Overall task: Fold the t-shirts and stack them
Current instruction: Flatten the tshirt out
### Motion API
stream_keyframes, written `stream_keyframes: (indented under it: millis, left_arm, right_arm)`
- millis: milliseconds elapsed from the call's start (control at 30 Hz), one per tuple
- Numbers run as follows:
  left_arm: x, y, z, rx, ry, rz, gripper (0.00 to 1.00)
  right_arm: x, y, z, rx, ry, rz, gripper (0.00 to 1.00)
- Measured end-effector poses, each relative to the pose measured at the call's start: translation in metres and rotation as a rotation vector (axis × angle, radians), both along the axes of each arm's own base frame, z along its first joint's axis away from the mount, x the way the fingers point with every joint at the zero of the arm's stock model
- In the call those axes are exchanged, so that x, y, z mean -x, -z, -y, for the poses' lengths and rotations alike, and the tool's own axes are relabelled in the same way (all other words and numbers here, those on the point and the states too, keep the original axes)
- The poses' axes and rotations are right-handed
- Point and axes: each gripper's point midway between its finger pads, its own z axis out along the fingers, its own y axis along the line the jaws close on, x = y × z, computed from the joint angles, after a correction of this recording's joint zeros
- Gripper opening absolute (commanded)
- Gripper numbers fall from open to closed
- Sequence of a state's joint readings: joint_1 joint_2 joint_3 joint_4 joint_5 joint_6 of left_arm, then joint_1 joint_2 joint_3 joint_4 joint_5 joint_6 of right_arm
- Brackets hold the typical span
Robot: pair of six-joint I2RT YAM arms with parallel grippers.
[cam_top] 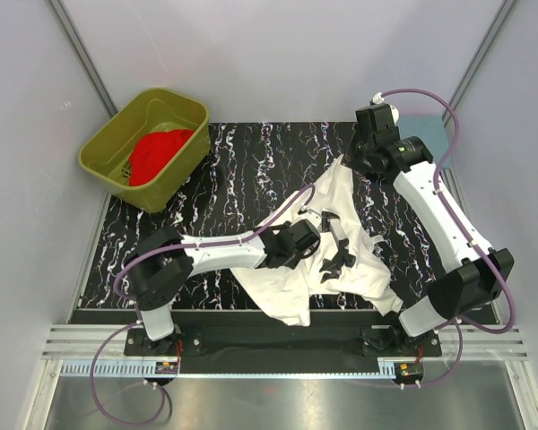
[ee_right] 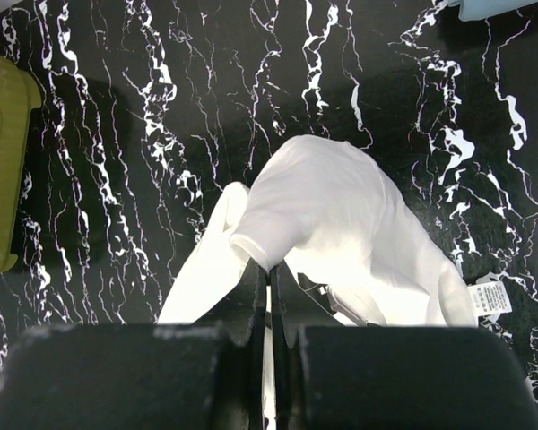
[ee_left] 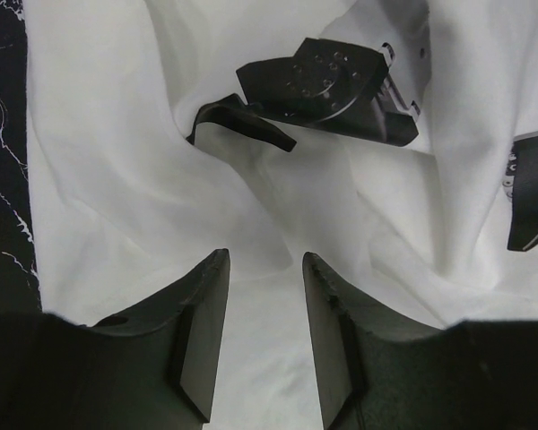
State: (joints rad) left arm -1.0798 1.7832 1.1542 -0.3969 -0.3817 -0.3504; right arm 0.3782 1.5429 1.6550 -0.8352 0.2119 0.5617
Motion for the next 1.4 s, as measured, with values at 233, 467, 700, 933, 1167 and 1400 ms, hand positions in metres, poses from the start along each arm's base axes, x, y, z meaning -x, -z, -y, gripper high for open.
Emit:
stream_keyframes:
  millis: [233,467,700,933,1167,1400]
  left_arm:
    - [0.001,0.008,-0.001,-0.009,-0.018,-0.011,0.45]
    - [0.0,0.009,-0.002,-0.007,-0.026,-0.006,0.41]
    - [0.0,0.016,-0.004,-0.008,-0.039,-0.009,0.15]
    - [-0.001,0.012,-0.012,-0.041,-0.062,0.003,0.0]
    - [-0.014,-0.105,-0.037,0.105,-0.125,0.107,0.0]
    - [-0.049,-0.401,-0.118,0.481,-0.319,0.59,0.0]
  right_arm:
    - [0.002,-0.001,-0.001,-0.011,-0.017,-0.002,0.0]
    - [0.003,0.0,-0.003,-0.019,-0.027,-0.007,0.0]
    - [0.004,-0.002,-0.002,-0.022,-0.028,-0.003,0.0]
    - [0.005,-0.006,-0.001,-0.021,-0.03,0.006,0.0]
    - [0.003,-0.035,0.012,0.031,0.003,0.065,0.0]
    - [0.004,-0.163,0.033,0.074,0.018,0.372,0.0]
